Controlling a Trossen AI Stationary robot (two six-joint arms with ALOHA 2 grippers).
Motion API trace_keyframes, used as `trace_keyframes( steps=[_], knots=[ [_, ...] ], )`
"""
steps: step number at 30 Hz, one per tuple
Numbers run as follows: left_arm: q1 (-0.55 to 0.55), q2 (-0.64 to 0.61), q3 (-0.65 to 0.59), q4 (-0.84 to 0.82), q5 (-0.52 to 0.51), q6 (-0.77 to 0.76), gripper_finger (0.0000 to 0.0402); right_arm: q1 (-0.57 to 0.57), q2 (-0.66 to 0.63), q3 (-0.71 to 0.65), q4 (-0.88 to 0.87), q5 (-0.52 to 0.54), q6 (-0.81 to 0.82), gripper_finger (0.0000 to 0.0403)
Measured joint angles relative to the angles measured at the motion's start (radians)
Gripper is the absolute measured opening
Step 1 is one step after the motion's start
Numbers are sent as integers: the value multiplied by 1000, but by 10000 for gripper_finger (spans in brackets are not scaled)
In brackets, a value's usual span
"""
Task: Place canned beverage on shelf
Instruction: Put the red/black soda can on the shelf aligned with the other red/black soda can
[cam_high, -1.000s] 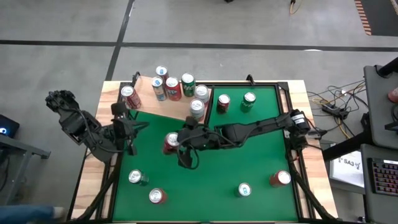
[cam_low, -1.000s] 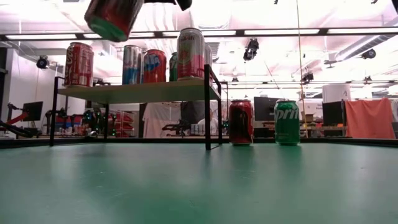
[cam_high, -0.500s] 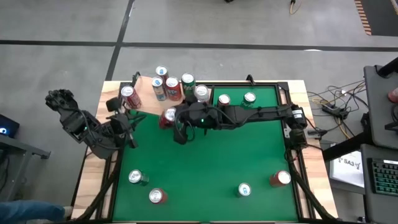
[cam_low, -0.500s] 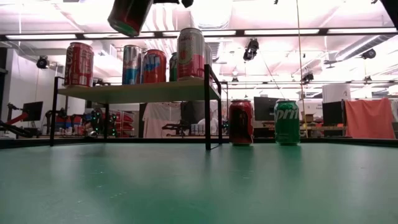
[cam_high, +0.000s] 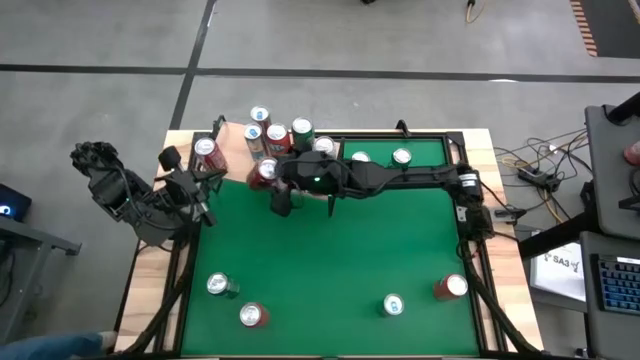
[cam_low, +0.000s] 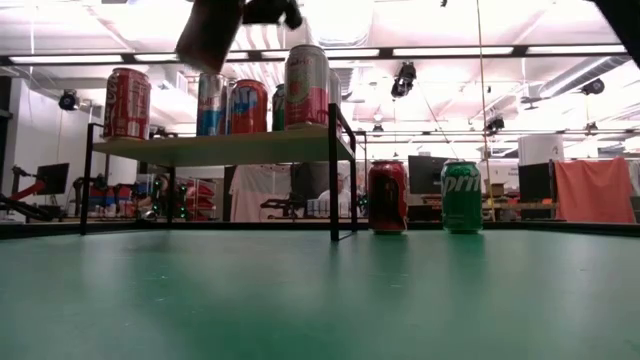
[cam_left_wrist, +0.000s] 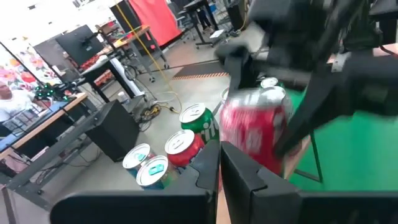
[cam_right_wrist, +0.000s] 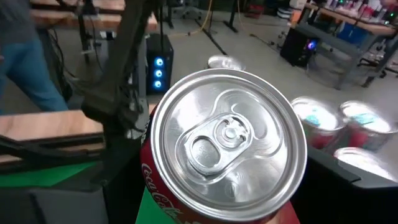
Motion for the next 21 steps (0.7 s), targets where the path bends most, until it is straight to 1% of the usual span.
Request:
trace_keyframes(
  steps=[4,9,16,21],
  knots=[
    [0,9,0,5,-22,-3,0,-2,51,47,-21,21,-25,298],
    [0,25,-1,4,-22,-9,0,-8,58,114,-22,25,-49,298],
    [0,48,-1,3,-21,-27,0,-13,62,120,-79,26,-77,298],
    [0,67,-1,2,-21,-35,0,-31,68,120,-133,24,-58,298]
  ],
)
